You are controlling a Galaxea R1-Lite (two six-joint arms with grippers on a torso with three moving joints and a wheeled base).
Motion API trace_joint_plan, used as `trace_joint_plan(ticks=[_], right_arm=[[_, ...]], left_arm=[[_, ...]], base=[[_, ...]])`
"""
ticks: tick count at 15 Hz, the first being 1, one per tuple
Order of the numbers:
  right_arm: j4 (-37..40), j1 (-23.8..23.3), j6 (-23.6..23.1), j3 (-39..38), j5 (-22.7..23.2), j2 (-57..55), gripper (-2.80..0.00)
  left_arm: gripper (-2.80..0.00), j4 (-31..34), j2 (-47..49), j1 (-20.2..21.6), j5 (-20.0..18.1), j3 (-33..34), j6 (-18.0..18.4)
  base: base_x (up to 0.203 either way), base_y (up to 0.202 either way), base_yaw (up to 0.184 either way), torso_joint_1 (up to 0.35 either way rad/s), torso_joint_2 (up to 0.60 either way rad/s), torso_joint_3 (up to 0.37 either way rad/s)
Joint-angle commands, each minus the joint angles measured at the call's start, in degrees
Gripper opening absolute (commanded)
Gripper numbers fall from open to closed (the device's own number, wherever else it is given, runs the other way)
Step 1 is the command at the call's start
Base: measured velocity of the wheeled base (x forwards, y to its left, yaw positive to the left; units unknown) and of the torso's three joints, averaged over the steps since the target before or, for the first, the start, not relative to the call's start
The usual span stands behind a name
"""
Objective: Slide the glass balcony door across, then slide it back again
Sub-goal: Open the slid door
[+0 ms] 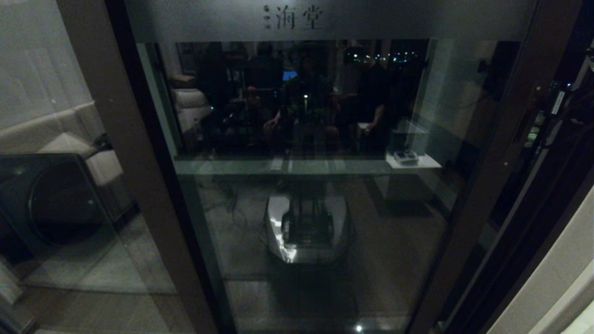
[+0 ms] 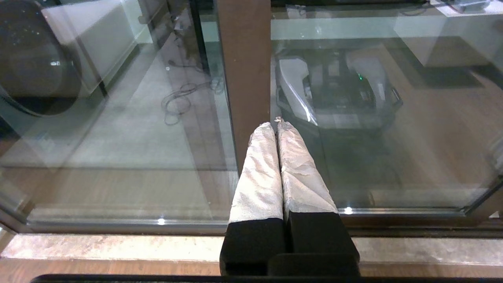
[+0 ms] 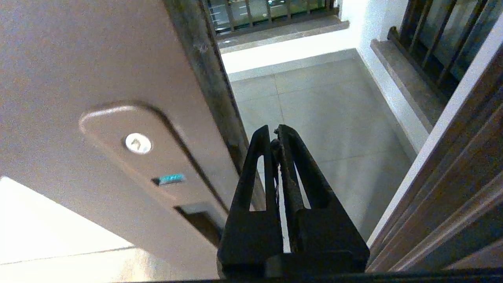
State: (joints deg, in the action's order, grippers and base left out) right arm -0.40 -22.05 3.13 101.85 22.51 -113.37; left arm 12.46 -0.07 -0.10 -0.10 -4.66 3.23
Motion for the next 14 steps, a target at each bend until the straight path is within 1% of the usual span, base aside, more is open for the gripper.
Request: trace_joint_plan(ticks=[1,5,8,12,14], right_arm=[[0.4,1.5,0.0,-0.3,0.6,0.7,-2.80],[3.2,3.0,0.1,-0.1,0.4,1.7,-2.80],[3.3,4.3,0.2,-0.4,0.3,1.8,-2.80],[3.3,5.9,0.1,-0.5,-1.8,1.7,-2.80],[3.3,6.6,0.2,-0.8,-1.9,1.7,-2.80]], left_arm=[[-2.80,0.1,0.1,0.0,0.0,0.0,0.0],[-2.80,0.1,0.1,0.0,0.0,0.0,0.0],[-2.80,0.1,0.1,0.0,0.0,0.0,0.0],[-2.80,0.1,0.1,0.0,0.0,0.0,0.0],[-2.80,0.1,0.1,0.0,0.0,0.0,0.0]], base=[[0.000,0.000,0.000,0.000,0.00,0.000],[0.000,0.000,0.000,0.000,0.00,0.000],[0.000,0.000,0.000,0.000,0.00,0.000],[0.000,0.000,0.000,0.000,0.00,0.000],[0.000,0.000,0.000,0.000,0.00,0.000]])
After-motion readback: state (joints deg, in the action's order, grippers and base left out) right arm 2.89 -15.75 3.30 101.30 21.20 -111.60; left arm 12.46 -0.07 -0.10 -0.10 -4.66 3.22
